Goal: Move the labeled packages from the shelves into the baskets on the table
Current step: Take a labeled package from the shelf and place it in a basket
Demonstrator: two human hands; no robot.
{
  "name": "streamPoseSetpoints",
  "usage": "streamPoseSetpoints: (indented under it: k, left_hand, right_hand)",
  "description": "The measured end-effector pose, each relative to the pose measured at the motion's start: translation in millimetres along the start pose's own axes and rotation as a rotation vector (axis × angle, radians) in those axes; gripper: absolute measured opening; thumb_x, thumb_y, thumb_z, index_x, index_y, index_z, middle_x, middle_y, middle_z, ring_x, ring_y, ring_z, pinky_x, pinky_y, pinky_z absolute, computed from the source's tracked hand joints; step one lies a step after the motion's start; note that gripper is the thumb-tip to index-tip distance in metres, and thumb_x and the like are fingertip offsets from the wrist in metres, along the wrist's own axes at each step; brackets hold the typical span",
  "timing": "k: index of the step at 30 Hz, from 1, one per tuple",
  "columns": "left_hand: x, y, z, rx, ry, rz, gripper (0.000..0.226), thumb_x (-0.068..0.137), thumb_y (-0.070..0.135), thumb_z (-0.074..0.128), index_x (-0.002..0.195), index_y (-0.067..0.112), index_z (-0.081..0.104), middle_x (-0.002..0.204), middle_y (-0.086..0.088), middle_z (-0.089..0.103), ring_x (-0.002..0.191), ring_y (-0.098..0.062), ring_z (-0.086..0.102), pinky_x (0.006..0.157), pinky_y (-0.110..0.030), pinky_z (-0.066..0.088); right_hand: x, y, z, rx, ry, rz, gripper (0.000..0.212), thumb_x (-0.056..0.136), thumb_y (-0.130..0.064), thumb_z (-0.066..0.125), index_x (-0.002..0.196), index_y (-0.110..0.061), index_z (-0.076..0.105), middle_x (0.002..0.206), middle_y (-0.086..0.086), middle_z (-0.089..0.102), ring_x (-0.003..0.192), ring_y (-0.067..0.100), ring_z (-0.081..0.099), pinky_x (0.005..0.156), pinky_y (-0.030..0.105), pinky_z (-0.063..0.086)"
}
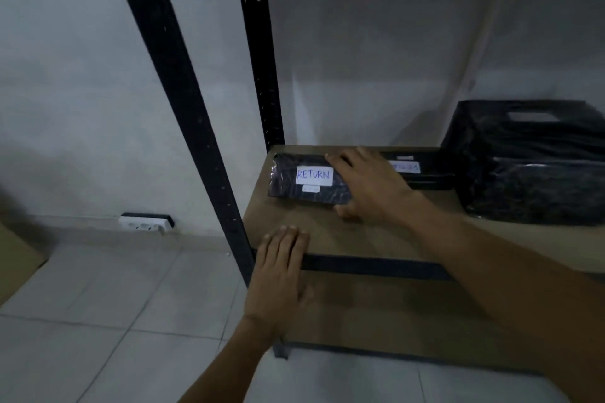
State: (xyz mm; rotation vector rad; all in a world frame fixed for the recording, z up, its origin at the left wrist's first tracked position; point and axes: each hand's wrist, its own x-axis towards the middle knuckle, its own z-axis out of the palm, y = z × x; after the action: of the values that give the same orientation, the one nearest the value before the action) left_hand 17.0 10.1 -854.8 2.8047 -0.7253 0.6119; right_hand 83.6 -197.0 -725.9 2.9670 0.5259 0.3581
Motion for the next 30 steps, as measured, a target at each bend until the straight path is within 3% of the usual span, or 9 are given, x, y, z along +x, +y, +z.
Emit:
streamPoseSetpoints:
  k: [2, 6, 12, 18, 23, 27, 28, 30]
  left_hand:
    - [-1, 4, -28, 0.051, -0.224, -0.017, 0.102, 0.058, 0.041, 0.084, 0.143, 0.007, 0.039, 0.148, -0.013, 0.04, 0.137, -0.033, 0.039, 0.116, -0.047, 0.025]
    - [0, 28, -101, -0.046, -0.58, -0.095, 0.093, 0.083, 0.046, 0.062, 0.153, 0.014, 0.009, 0.161, -0.004, 0.008, 0.148, -0.025, 0.012, 0.12, -0.042, 0.013]
    - [-1, 72, -237, -0.196, -0.87, -0.174, 0.083, 0.087, 0.046, 0.059, 0.152, 0.018, 0.015, 0.154, -0.003, 0.027, 0.14, -0.023, 0.03, 0.111, -0.035, 0.03]
    - [-4, 112, -341, -0.269, -1.105, -0.252, 0.066, 0.091, 0.044, 0.059, 0.145, 0.016, 0.034, 0.144, -0.008, 0.045, 0.129, -0.022, 0.046, 0.103, -0.028, 0.039]
    - [-18, 145, -398, -0.332, -1.077, -0.21, 0.046, 0.092, 0.04, 0.058, 0.126, 0.01, 0.053, 0.125, -0.008, 0.057, 0.114, -0.021, 0.055, 0.093, -0.027, 0.044]
    - [-34, 171, -424, -0.465, -1.053, -0.163, 0.018, 0.089, 0.034, 0.061, 0.087, 0.016, 0.059, 0.094, 0.0, 0.062, 0.09, -0.015, 0.058, 0.074, -0.022, 0.045]
    - [-36, 182, -431, -0.498, -1.038, -0.176, 0.019, 0.089, 0.029, 0.061, 0.082, 0.012, 0.059, 0.087, 0.0, 0.06, 0.083, -0.015, 0.056, 0.069, -0.023, 0.042]
    - [-38, 204, -439, -0.522, -1.015, -0.194, 0.04, 0.087, 0.028, 0.06, 0.098, -0.01, 0.059, 0.097, -0.007, 0.063, 0.086, -0.02, 0.059, 0.068, -0.027, 0.042]
  right_hand:
    - [-10, -5, -20, 0.055, -0.063, 0.051, 0.095, 0.073, -0.058, 0.067, 0.147, -0.016, 0.024, 0.141, 0.011, 0.036, 0.127, 0.027, 0.036, 0.107, 0.041, 0.031]
    - [-48, -13, -65, 0.222, -0.238, 0.154, 0.086, 0.073, -0.055, 0.068, 0.142, -0.016, 0.034, 0.134, 0.011, 0.042, 0.121, 0.027, 0.042, 0.101, 0.038, 0.036]
    - [-131, -13, -165, 0.394, -0.465, 0.298, 0.087, 0.071, -0.058, 0.07, 0.142, -0.02, 0.036, 0.135, 0.008, 0.044, 0.124, 0.026, 0.042, 0.103, 0.039, 0.036]
    - [-218, -6, -279, 0.619, -0.618, 0.352, 0.076, 0.063, -0.05, 0.079, 0.127, -0.019, 0.054, 0.119, 0.003, 0.055, 0.106, 0.02, 0.053, 0.088, 0.032, 0.048]
    - [-290, -7, -350, 0.656, -0.547, 0.456, 0.075, 0.063, -0.049, 0.079, 0.127, -0.022, 0.052, 0.114, 0.001, 0.054, 0.104, 0.019, 0.052, 0.081, 0.029, 0.045]
    - [-352, -12, -393, 0.674, -0.509, 0.515, 0.074, 0.061, -0.05, 0.079, 0.125, -0.025, 0.053, 0.115, -0.002, 0.055, 0.106, 0.017, 0.053, 0.089, 0.033, 0.048]
    - [-368, -11, -404, 0.671, -0.506, 0.531, 0.074, 0.062, -0.051, 0.079, 0.126, -0.026, 0.053, 0.117, -0.002, 0.055, 0.106, 0.016, 0.053, 0.09, 0.033, 0.049]
    - [-400, -8, -424, 0.673, -0.495, 0.577, 0.073, 0.063, -0.05, 0.079, 0.126, -0.025, 0.052, 0.119, -0.002, 0.056, 0.106, 0.017, 0.054, 0.091, 0.033, 0.05]
